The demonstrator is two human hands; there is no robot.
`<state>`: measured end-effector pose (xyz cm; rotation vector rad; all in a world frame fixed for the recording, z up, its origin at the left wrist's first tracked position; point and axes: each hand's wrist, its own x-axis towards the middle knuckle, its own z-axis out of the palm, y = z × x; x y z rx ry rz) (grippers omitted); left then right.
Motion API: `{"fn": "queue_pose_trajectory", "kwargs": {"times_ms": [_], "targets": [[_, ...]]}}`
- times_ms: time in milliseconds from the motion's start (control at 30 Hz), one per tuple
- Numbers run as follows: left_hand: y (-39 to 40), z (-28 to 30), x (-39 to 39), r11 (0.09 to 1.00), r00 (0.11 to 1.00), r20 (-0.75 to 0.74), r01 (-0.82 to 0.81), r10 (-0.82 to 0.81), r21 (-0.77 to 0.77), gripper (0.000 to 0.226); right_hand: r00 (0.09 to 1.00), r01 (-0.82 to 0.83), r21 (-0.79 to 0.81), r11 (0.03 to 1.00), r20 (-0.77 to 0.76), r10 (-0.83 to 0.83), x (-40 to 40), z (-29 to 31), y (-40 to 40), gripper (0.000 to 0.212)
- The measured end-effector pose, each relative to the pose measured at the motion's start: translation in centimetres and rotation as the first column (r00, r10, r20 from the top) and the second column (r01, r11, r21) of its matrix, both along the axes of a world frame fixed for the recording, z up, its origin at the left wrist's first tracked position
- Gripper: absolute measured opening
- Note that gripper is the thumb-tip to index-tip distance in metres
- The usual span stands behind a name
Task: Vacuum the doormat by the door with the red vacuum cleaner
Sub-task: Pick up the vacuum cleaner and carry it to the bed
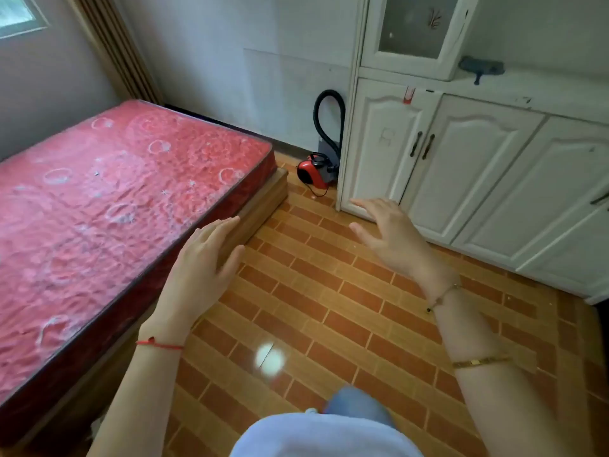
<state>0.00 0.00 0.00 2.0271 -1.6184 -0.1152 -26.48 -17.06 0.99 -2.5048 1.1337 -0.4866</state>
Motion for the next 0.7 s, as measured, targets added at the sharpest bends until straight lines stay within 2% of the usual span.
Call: {"fn": "queue_pose_trajectory", "kwargs": {"times_ms": [333, 700], "targets": [[-14.3, -1.9, 5.1, 0.998, 1.0, 0.011, 0.022, -0.022, 0.059, 0.048, 0.999, 0.05, 0.049, 0.998, -0.004, -0.049, 4.5, -3.2, -13.0, 0.048], [-35.9, -0.2, 11.4, 0.997, 1.0, -0.004, 0.013, -0.012, 0.074, 0.048, 1.0, -0.006, 0.071, 0.997, 0.021, 0.004, 12.2, -2.0, -35.2, 0.046]]}}
